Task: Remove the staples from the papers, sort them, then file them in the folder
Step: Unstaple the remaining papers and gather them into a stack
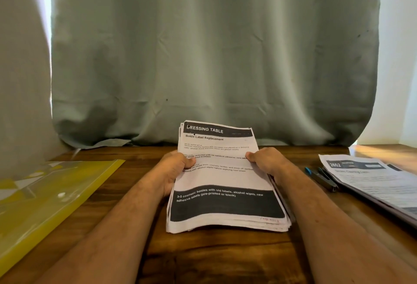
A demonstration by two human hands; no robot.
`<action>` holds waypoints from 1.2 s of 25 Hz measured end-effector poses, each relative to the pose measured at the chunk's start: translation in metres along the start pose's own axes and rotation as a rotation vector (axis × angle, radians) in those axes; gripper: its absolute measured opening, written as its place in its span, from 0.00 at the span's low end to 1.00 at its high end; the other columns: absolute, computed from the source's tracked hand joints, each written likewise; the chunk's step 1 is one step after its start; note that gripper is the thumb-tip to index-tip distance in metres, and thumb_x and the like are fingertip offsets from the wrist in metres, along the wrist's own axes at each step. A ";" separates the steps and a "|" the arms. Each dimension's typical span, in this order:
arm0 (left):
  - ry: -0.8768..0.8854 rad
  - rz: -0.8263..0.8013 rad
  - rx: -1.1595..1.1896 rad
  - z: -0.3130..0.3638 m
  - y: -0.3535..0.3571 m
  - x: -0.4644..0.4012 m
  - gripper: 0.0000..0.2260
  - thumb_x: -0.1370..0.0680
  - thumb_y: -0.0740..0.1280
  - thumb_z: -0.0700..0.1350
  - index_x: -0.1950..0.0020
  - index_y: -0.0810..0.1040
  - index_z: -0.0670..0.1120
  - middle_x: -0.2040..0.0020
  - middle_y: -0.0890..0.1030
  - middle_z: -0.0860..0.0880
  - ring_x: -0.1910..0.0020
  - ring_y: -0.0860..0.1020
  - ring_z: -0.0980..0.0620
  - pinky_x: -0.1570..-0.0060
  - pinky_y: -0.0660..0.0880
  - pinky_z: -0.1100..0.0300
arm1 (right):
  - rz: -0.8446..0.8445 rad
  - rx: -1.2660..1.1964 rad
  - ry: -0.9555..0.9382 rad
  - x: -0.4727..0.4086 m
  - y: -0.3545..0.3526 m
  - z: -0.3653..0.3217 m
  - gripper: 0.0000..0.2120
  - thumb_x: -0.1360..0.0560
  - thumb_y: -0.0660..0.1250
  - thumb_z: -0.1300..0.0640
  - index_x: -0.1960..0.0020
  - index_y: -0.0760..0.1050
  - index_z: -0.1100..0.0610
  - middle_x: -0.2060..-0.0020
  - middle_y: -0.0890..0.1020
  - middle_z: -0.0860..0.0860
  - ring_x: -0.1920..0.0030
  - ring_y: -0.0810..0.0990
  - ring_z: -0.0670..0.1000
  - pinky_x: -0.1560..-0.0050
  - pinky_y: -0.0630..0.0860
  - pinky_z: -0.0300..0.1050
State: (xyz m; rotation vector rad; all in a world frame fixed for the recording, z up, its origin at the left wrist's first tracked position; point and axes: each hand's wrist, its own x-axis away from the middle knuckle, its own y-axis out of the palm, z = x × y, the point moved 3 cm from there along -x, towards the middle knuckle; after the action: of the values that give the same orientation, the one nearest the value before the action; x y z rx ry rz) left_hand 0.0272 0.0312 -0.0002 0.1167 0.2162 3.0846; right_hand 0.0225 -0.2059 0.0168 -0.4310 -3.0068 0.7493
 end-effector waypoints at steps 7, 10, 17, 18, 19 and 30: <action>0.060 0.041 0.134 0.009 -0.006 -0.003 0.14 0.20 0.62 0.33 0.36 0.77 0.42 0.44 0.84 0.38 0.56 0.85 0.40 0.65 0.82 0.50 | -0.219 -0.258 0.059 0.013 0.000 -0.006 0.12 0.26 0.74 0.55 0.46 0.80 0.61 0.58 0.87 0.55 0.59 0.87 0.58 0.53 0.82 0.53; 0.010 -0.126 0.206 0.012 -0.003 0.006 0.12 0.19 0.62 0.39 0.36 0.78 0.42 0.42 0.84 0.37 0.49 0.84 0.37 0.53 0.83 0.42 | -0.082 -0.372 -0.014 0.013 -0.007 -0.012 0.10 0.25 0.73 0.59 0.46 0.80 0.61 0.58 0.87 0.53 0.60 0.86 0.55 0.63 0.80 0.45; 0.348 0.052 -0.030 0.021 0.005 0.012 0.14 0.21 0.65 0.31 0.41 0.78 0.48 0.45 0.85 0.46 0.50 0.85 0.47 0.52 0.83 0.50 | -0.040 -0.451 -0.332 0.018 -0.011 -0.029 0.14 0.26 0.74 0.60 0.41 0.79 0.54 0.49 0.86 0.49 0.50 0.85 0.54 0.45 0.81 0.56; 0.422 0.088 -0.049 0.025 0.005 0.012 0.14 0.20 0.65 0.32 0.43 0.78 0.51 0.45 0.85 0.48 0.49 0.85 0.48 0.48 0.82 0.49 | -0.007 -0.397 -0.378 0.019 -0.010 -0.032 0.15 0.27 0.74 0.60 0.41 0.79 0.53 0.48 0.86 0.48 0.49 0.85 0.53 0.43 0.80 0.57; 0.492 0.106 -0.082 0.028 0.006 0.013 0.14 0.20 0.66 0.33 0.45 0.78 0.53 0.45 0.85 0.49 0.47 0.84 0.49 0.45 0.81 0.47 | 0.042 -0.362 -0.428 0.020 -0.008 -0.036 0.15 0.26 0.74 0.60 0.41 0.79 0.53 0.47 0.85 0.48 0.48 0.84 0.52 0.41 0.79 0.56; 0.644 0.071 0.030 0.039 0.013 0.022 0.06 0.21 0.70 0.43 0.45 0.81 0.50 0.49 0.87 0.48 0.49 0.85 0.47 0.44 0.80 0.43 | 0.252 -0.362 -0.642 0.037 -0.010 -0.049 0.12 0.26 0.73 0.49 0.45 0.75 0.45 0.50 0.84 0.43 0.51 0.84 0.46 0.47 0.82 0.51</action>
State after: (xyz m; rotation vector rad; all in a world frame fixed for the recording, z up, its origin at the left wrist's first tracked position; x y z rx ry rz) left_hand 0.0081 0.0246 0.0415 -0.8889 0.2797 3.0739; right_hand -0.0115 -0.1821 0.0634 -0.7053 -3.7676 0.3945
